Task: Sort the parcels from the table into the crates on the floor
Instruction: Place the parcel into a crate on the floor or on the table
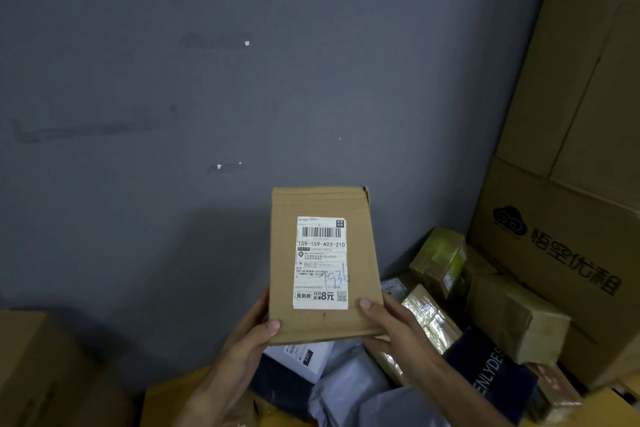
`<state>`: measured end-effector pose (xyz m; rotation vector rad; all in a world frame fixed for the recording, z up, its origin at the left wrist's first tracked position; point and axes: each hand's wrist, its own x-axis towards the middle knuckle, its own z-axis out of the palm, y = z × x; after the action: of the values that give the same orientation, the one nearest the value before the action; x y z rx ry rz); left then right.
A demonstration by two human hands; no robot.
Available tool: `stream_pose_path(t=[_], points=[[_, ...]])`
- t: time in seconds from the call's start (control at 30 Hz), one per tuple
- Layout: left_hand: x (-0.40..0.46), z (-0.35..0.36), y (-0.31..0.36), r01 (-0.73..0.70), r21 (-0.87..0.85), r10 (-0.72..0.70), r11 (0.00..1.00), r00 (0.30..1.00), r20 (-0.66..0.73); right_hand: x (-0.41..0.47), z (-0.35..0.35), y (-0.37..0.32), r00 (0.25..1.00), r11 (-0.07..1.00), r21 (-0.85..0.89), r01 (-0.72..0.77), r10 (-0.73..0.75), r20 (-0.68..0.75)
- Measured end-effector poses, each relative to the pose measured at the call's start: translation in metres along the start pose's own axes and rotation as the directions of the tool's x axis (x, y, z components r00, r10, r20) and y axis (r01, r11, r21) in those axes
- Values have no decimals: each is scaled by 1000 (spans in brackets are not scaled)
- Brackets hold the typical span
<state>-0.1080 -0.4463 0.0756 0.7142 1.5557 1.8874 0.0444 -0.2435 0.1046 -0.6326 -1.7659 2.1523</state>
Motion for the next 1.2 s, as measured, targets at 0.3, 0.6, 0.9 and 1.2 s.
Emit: stream_pose_path(t=[0.3, 0.6, 0.9, 1.2], points=[[8, 24, -12, 59, -2, -59, 998, 997, 59, -23, -16, 5, 998, 999, -33, 40, -42, -52], [6, 85, -17, 38, -2, -37, 999, 983, 181, -65, -71, 6, 987, 999, -43, 6, -13, -163], [-28, 177, -24, 48, 34, -57, 998, 948, 314, -166, -142, 14, 964, 999, 21, 26, -20, -266], [-113, 327, -54, 120, 43, -124, 992, 827, 549, -347, -223, 36, 834, 994, 77, 83, -27, -551]])
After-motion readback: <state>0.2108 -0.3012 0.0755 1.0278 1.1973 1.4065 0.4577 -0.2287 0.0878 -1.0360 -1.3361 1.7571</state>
